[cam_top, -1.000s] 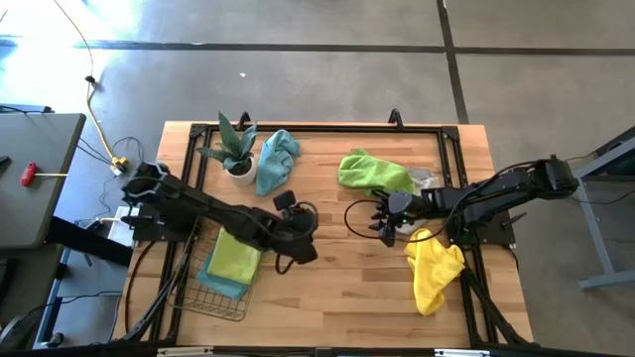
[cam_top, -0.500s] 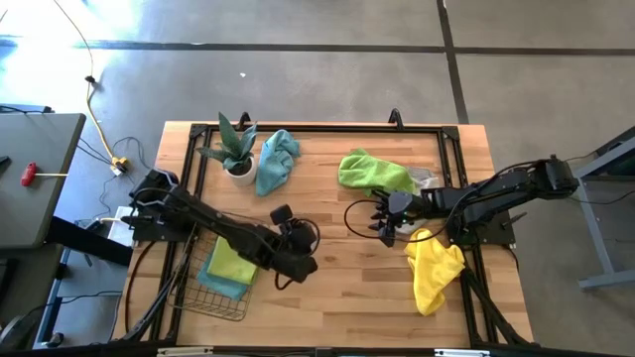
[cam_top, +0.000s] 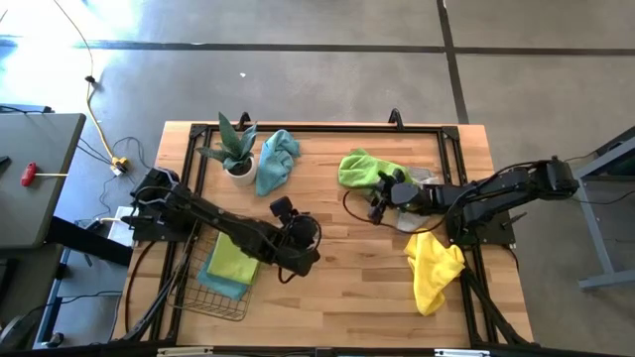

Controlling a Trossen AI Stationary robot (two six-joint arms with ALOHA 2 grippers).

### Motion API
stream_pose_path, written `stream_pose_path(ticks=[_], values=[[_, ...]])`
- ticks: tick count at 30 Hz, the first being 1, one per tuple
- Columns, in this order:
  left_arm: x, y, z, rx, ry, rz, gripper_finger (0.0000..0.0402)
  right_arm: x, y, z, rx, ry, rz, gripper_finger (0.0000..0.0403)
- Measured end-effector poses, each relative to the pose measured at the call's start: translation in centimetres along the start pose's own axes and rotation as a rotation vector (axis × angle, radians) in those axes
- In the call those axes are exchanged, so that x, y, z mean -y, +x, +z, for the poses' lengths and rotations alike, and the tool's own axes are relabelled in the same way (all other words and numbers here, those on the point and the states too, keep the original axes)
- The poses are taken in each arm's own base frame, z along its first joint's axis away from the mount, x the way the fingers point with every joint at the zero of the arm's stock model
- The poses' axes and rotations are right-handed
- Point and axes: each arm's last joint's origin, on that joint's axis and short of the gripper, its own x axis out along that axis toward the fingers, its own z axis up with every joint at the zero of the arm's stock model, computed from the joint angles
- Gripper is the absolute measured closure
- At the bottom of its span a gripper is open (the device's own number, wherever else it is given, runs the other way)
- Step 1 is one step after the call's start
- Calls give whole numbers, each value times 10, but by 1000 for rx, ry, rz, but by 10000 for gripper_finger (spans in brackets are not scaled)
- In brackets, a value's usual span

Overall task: Fold microfiber towels
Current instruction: Fold the green microfiber towel

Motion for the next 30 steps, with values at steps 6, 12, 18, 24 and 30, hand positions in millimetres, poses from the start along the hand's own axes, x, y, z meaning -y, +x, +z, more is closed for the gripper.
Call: stream_pose_path(ticks=[6, 12, 18, 24, 30], values=[[-9, 11, 4, -21, -23, 22, 243, 11, 2, -10, -125, -86, -54, 242], [-14, 17, 5, -40, -26, 38, 243, 20, 0, -9, -383, -68, -37, 242], [-17, 21, 6, -49, -36, 46, 243, 22, -17, 15, -611, -124, -132, 242], [-17, 21, 6, -49, -39, 46, 243, 27, -27, 12, -724, -64, -213, 242], [-17, 21, 6, -49, -40, 45, 243, 29, -29, 2, -790, -101, -224, 242]])
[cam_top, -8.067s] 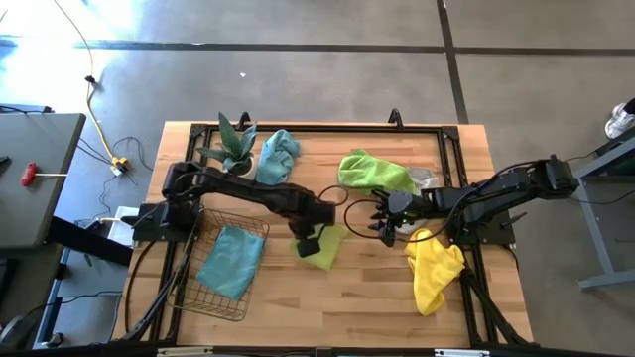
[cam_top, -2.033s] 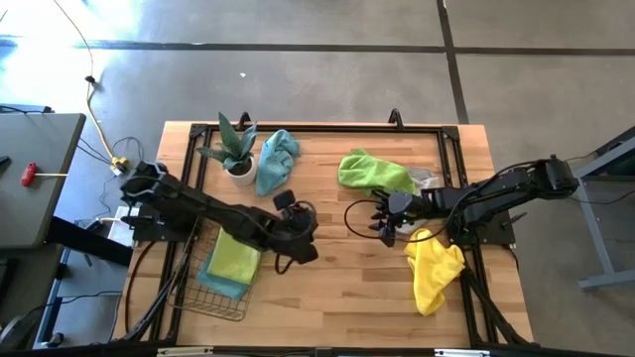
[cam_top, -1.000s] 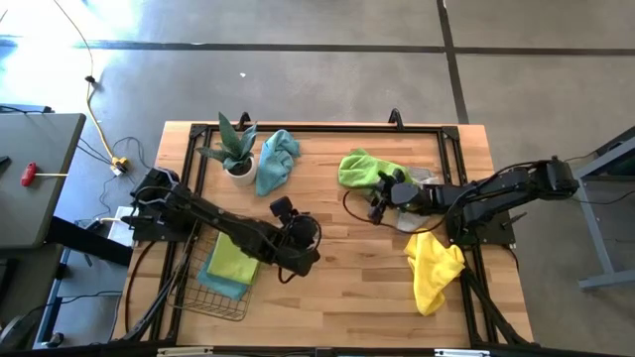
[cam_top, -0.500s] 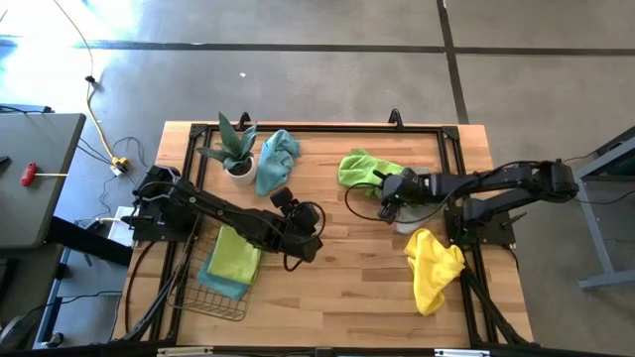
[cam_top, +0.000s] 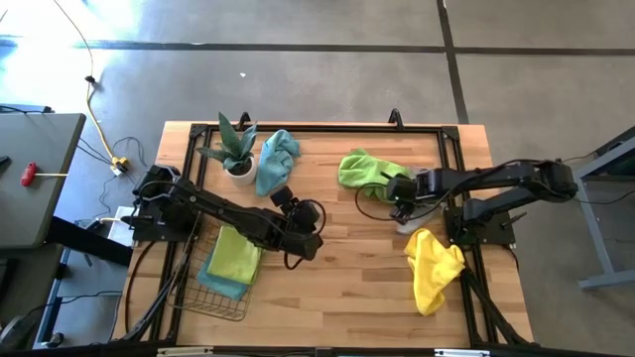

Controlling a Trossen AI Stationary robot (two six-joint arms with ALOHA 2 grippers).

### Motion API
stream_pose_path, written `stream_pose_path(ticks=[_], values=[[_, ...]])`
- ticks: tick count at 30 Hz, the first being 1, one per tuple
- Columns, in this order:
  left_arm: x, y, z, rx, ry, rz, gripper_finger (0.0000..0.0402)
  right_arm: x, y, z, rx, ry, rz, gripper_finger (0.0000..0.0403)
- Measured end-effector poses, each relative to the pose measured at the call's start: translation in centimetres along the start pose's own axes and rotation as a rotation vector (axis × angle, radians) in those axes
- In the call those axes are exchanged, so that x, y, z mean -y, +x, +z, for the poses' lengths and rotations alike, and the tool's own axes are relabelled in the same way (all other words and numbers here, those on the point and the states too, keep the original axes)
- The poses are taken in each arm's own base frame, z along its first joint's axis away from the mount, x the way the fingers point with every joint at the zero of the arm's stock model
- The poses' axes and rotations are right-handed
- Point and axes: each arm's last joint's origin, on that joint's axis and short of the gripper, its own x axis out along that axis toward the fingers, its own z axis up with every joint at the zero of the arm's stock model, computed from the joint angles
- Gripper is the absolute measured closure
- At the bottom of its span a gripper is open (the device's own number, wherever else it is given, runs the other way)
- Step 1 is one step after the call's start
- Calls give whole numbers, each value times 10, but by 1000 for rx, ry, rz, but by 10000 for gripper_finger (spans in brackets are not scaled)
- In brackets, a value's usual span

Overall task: Fold microfiber towels
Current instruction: Fold the green microfiber towel

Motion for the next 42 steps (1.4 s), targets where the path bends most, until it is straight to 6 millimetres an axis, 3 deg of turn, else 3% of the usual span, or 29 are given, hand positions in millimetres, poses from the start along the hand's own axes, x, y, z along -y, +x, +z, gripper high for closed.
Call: stream_pose_path(ticks=[9, 18, 28, 37, 42], values=[[0, 0, 0, -1, -18, 0, 243, -5, 17, 1, -76, -161, -69, 242], [0, 0, 0, -1, -17, 1, 243, -8, 29, 1, -127, -189, -130, 250], [0, 0, 0, -1, -17, 1, 243, -9, 16, 12, -113, -217, -144, 302], [0, 0, 0, -1, -16, 1, 243, -8, 11, 15, -124, -219, -144, 390], [0, 0, 0, -2, -8, -1, 243, -11, 11, 13, -166, -221, -53, 399]])
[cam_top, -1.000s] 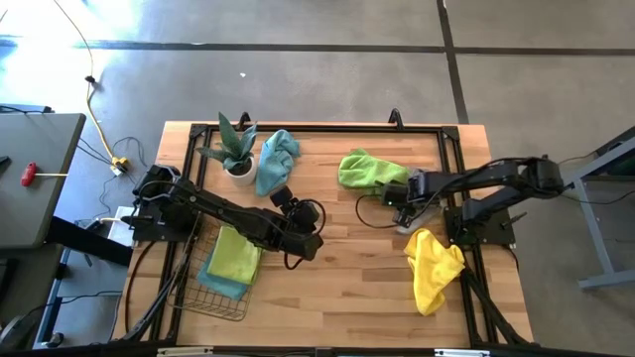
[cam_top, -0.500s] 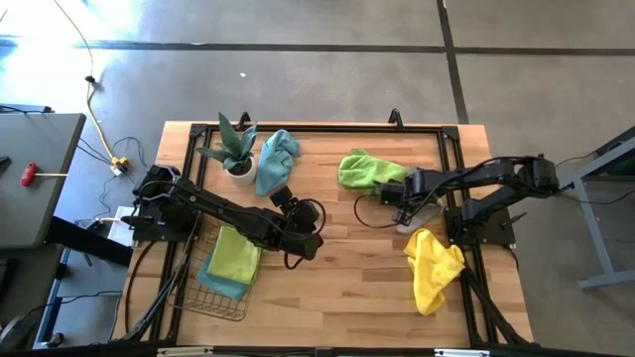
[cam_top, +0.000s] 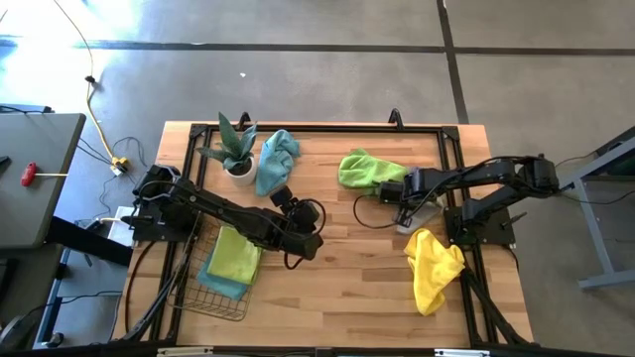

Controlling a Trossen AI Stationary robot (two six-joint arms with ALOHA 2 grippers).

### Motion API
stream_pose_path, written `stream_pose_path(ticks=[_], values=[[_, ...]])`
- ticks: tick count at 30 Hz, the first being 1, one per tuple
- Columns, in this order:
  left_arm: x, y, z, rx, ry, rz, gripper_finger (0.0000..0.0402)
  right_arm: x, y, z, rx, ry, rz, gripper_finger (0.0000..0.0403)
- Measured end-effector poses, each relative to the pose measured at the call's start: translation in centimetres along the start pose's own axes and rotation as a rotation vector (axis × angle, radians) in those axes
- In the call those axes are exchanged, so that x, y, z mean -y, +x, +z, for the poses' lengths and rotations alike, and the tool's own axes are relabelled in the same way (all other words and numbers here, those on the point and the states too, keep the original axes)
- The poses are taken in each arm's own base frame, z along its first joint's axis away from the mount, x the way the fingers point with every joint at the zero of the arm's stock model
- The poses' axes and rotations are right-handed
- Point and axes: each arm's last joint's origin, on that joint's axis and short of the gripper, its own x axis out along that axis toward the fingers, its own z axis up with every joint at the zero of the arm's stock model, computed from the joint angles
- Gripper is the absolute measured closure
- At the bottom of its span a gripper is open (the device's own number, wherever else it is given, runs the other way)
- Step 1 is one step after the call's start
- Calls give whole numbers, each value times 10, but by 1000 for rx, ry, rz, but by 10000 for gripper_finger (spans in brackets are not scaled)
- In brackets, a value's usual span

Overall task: Fold microfiber towels
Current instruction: Fold the green microfiber towel

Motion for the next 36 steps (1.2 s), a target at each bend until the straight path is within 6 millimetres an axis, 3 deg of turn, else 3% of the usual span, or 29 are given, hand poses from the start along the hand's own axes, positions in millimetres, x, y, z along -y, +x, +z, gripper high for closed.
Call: stream_pose_path(ticks=[3, 7, 17, 24, 30, 36], values=[[0, 0, 0, -11, 11, -17, 243, -4, -2, 2, -7, -12, 108, 401], [1, 0, -1, -32, 32, -49, 243, -10, -20, 13, 50, -43, 177, 402], [5, 0, -1, -54, 281, -154, 243, -28, -106, 42, 279, -176, 370, 402], [20, 6, 11, 185, 469, -259, 243, -37, -148, 39, 326, -193, 467, 403], [24, 9, 30, 397, 324, -346, 243, -45, -174, 36, 380, -192, 524, 403], [22, 9, 44, 512, 192, -480, 243, -47, -183, 35, 401, -191, 541, 403]])
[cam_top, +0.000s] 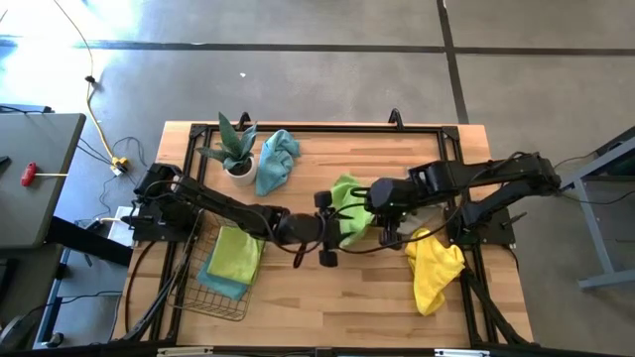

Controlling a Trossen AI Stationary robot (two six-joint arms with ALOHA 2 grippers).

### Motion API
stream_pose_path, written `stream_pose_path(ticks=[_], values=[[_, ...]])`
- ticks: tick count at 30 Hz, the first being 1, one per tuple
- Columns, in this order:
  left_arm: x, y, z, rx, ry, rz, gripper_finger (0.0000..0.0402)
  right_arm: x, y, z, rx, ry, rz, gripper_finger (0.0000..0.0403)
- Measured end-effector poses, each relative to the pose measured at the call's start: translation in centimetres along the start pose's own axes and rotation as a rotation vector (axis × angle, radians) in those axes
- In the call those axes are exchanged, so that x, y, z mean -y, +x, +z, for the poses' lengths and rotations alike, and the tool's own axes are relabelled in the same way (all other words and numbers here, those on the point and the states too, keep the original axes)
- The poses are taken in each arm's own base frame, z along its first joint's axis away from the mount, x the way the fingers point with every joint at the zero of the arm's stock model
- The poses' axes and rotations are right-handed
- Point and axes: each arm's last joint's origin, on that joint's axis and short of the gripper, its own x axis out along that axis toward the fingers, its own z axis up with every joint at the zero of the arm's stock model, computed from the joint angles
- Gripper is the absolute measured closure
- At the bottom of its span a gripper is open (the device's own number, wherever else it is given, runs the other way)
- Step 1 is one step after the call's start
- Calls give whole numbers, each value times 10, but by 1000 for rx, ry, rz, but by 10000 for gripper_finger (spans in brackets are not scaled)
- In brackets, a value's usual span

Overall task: Fold microfiber towels
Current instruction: Fold the green microfiber towel

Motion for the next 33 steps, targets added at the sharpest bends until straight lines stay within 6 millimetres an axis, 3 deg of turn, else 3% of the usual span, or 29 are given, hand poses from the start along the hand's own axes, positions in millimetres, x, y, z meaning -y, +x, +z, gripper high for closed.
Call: stream_pose_path(ticks=[10, 20, 33], values=[[-13, 6, 4, 60, -239, -6, 243, 0, 0, 5, 50, 29, 0, 403], [-13, 7, -4, -20, -276, 17, 243, 4, -1, 10, 112, -2, -76, 403], [17, 43, -62, -228, -299, 64, 243, 18, -3, 16, 141, 15, -103, 403]])
